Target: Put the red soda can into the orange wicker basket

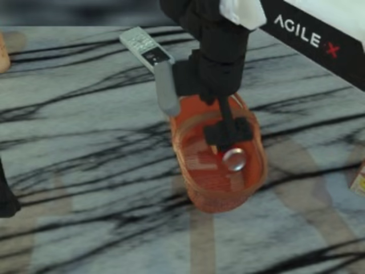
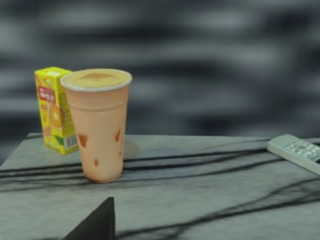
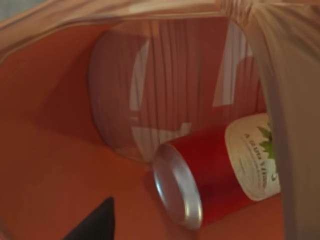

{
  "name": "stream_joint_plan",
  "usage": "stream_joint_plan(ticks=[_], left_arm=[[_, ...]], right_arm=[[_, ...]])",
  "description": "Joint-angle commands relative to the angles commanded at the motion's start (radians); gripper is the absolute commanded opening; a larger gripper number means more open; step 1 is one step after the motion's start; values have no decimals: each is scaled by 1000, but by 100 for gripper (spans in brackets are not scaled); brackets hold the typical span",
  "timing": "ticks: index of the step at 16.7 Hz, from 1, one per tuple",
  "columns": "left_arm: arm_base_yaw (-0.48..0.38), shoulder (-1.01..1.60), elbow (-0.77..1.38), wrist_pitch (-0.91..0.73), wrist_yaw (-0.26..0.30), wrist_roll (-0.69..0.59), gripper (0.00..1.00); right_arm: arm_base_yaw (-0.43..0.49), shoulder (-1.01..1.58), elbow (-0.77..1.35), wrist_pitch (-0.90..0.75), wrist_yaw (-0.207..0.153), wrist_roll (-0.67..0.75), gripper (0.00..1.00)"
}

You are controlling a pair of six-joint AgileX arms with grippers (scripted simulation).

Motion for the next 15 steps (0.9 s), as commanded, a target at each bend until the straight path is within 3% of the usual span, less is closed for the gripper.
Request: stream_joint_plan(ticks=[3,15], left_arm=[[0,0,0,0,0,0,100],[0,0,0,0,0,0,100]], right_arm=[[0,0,-2,1,0,0,100],[0,0,-2,1,0,0,10]])
